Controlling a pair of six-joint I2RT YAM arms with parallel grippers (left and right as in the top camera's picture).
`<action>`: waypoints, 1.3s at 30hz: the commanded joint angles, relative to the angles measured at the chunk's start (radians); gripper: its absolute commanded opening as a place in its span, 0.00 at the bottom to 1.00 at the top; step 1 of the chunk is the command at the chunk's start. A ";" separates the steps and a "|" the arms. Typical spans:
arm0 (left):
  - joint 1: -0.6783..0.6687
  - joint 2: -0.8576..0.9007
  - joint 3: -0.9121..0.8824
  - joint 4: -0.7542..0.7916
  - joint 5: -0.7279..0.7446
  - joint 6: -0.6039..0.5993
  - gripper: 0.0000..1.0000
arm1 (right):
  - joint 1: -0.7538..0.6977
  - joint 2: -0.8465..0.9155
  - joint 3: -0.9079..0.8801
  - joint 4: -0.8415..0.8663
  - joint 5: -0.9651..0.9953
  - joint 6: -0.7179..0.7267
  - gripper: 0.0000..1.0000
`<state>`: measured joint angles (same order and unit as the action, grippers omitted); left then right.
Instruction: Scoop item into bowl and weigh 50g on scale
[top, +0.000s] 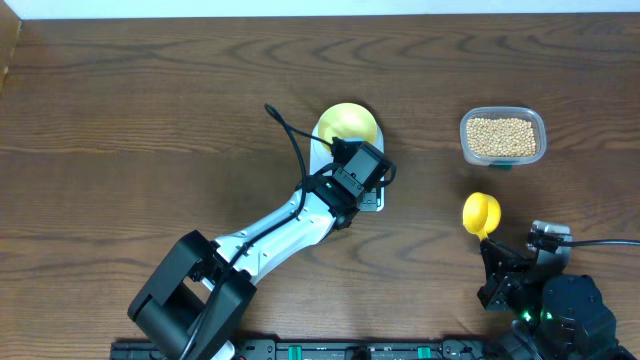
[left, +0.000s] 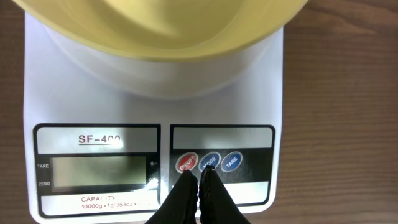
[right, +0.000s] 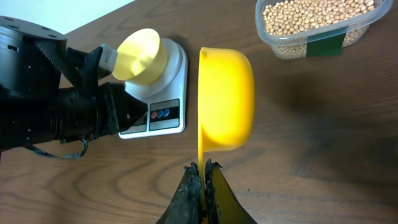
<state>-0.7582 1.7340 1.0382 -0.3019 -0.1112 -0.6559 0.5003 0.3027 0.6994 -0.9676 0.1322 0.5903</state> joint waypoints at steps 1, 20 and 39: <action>0.001 0.027 -0.003 0.002 -0.014 -0.092 0.07 | -0.006 -0.006 0.017 -0.003 0.019 -0.012 0.01; 0.001 0.112 -0.003 0.047 -0.041 -0.101 0.07 | -0.006 -0.006 0.017 -0.028 0.020 -0.012 0.01; 0.000 0.141 -0.003 0.045 -0.037 -0.110 0.07 | -0.006 -0.006 0.017 -0.028 0.020 -0.012 0.01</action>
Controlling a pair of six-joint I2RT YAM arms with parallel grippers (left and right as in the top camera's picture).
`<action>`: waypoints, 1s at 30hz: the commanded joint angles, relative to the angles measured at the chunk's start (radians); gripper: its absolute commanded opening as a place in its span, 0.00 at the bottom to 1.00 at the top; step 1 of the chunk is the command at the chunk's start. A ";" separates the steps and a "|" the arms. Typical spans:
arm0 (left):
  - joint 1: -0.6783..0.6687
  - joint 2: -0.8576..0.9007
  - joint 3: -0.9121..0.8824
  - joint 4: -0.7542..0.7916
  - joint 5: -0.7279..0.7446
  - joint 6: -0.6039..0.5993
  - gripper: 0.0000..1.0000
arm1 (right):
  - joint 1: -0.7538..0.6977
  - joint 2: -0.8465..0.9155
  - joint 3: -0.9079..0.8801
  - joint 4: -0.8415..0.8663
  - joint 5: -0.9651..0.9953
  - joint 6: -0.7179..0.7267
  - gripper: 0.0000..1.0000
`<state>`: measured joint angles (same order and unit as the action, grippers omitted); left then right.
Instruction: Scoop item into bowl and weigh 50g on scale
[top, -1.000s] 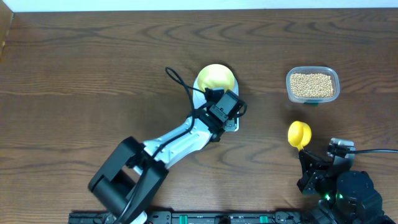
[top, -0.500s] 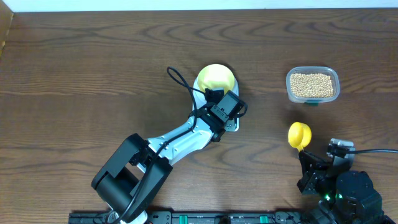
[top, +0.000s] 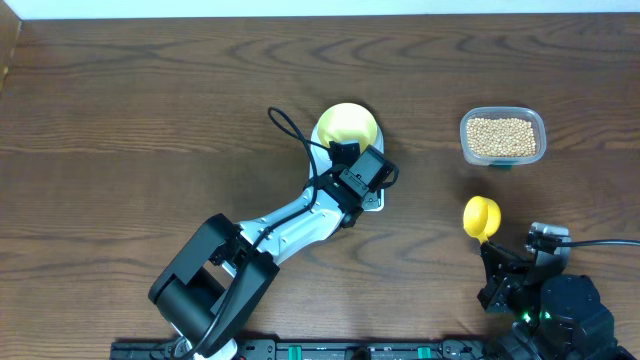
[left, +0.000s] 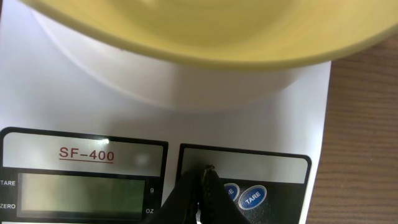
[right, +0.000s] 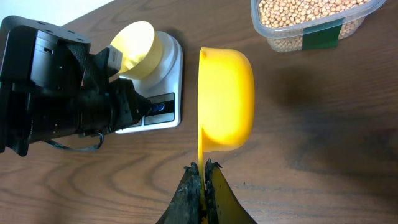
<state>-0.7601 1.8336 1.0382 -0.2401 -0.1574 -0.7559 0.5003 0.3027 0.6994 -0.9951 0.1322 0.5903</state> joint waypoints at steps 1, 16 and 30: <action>0.002 0.041 -0.003 -0.022 0.021 -0.014 0.07 | -0.006 -0.006 0.017 -0.001 0.020 -0.012 0.01; -0.025 0.041 -0.020 -0.046 0.044 -0.089 0.07 | -0.006 -0.006 0.017 -0.001 0.019 -0.012 0.01; -0.024 -0.008 -0.019 -0.098 0.023 -0.060 0.07 | -0.006 -0.006 0.017 -0.039 0.019 -0.012 0.01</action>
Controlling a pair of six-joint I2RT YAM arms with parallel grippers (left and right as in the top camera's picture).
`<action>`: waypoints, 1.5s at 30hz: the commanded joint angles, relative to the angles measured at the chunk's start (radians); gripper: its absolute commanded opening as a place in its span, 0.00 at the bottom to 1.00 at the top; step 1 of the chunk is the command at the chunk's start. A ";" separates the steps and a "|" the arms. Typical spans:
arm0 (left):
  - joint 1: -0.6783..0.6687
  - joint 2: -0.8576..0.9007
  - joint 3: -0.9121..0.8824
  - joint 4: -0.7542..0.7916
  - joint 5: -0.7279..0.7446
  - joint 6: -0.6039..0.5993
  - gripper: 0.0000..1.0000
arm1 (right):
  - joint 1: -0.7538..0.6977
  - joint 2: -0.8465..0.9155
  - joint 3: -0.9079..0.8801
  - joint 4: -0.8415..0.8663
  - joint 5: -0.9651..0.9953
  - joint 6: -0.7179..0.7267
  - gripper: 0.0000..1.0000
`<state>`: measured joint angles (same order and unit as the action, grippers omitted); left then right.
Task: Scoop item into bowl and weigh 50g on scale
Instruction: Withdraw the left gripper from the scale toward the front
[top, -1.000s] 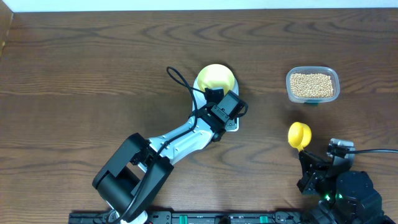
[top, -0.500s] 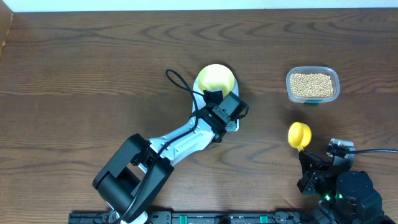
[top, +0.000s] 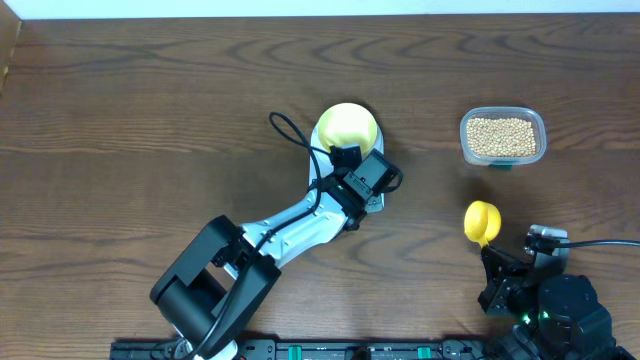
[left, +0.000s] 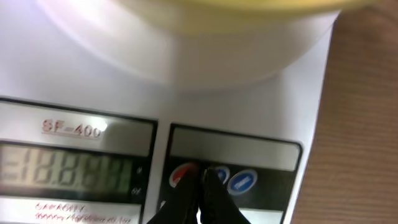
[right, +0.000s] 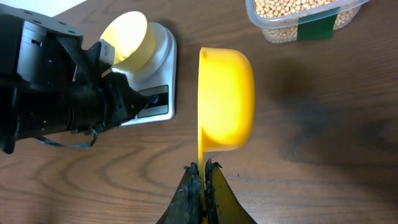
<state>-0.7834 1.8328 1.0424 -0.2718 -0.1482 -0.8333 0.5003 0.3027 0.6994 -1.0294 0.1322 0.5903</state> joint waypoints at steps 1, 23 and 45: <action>-0.002 -0.031 -0.024 -0.091 0.012 0.019 0.07 | -0.006 -0.006 0.017 -0.004 0.020 -0.011 0.01; -0.001 -0.885 -0.024 -0.684 -0.102 0.381 0.98 | -0.006 -0.006 0.016 0.077 0.064 -0.011 0.01; 0.000 -0.986 0.072 -0.811 -0.396 1.126 0.98 | -0.006 0.057 -0.050 0.256 0.207 0.000 0.01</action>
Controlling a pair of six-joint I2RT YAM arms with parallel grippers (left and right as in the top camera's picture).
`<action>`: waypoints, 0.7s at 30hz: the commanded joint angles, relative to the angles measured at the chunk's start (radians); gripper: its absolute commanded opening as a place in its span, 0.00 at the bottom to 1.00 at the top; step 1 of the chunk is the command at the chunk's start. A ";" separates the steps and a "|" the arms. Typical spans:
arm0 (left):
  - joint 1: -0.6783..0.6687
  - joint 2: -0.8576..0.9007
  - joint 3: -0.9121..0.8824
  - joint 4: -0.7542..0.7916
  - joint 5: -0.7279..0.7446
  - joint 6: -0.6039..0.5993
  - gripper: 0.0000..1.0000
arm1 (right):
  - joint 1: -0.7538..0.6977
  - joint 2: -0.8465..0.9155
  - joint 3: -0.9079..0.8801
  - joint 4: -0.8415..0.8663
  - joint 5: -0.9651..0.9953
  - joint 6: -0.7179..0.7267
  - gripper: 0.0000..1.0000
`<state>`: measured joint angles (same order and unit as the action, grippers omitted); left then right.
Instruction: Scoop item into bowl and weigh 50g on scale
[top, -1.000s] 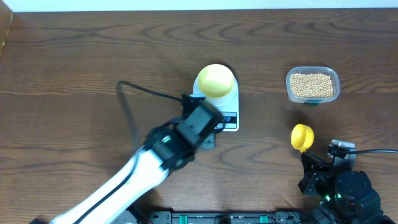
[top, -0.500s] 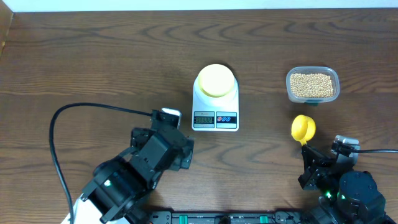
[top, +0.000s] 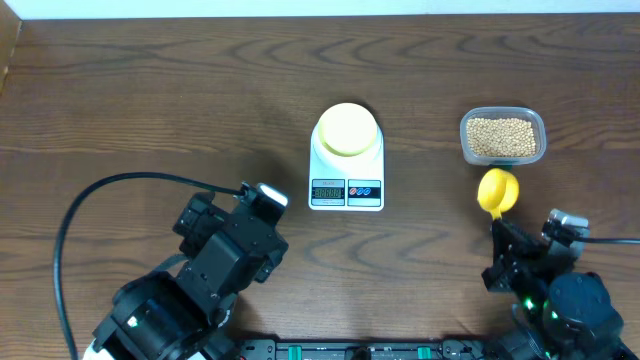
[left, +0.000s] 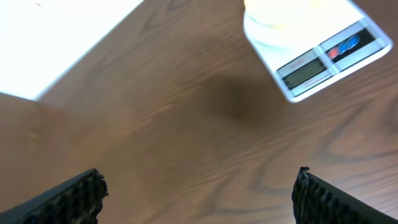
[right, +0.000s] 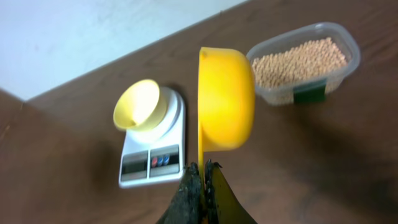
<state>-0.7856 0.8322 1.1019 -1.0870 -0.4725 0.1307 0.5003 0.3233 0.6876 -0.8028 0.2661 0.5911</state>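
Note:
A white scale (top: 346, 178) stands at mid table with a pale yellow bowl (top: 347, 131) on its platform; its display and buttons face the front edge. A clear tub of soybeans (top: 502, 136) sits to the right. My right gripper (right: 202, 167) is shut on the handle of a yellow scoop (right: 225, 98), which hangs just in front of the tub (right: 303, 63). The scoop (top: 497, 191) looks empty. My left gripper (left: 198, 180) is open over bare wood at the front left, well clear of the scale (left: 317, 55).
A pale wall strip borders the table's far edge (top: 320, 8). The left arm's black cable (top: 110, 190) loops over the front left of the table.
My left gripper has left the scale's buttons, pulled back to the front left and opened. The right gripper has carried the scoop up toward the bean tub.
My left gripper, shut, pointed at the scale's buttons with the display blank. It then stood on the buttons, and the display lit with digits. Meanwhile the right gripper held the scoop at the front right. Now the left arm is withdrawn and the scoop is near the tub.

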 joint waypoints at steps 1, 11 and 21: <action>0.002 0.021 0.013 0.003 -0.072 0.207 0.98 | -0.006 0.053 -0.053 0.055 0.077 -0.001 0.01; 0.003 0.048 0.013 0.020 -0.068 0.217 0.98 | -0.006 0.294 -0.092 0.338 0.071 0.134 0.01; 0.197 0.092 0.013 0.087 -0.023 0.317 0.98 | -0.012 0.586 -0.091 0.564 0.017 0.134 0.01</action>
<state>-0.6353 0.9119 1.1019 -1.0008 -0.5179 0.4206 0.4984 0.8707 0.5968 -0.2699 0.2996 0.7078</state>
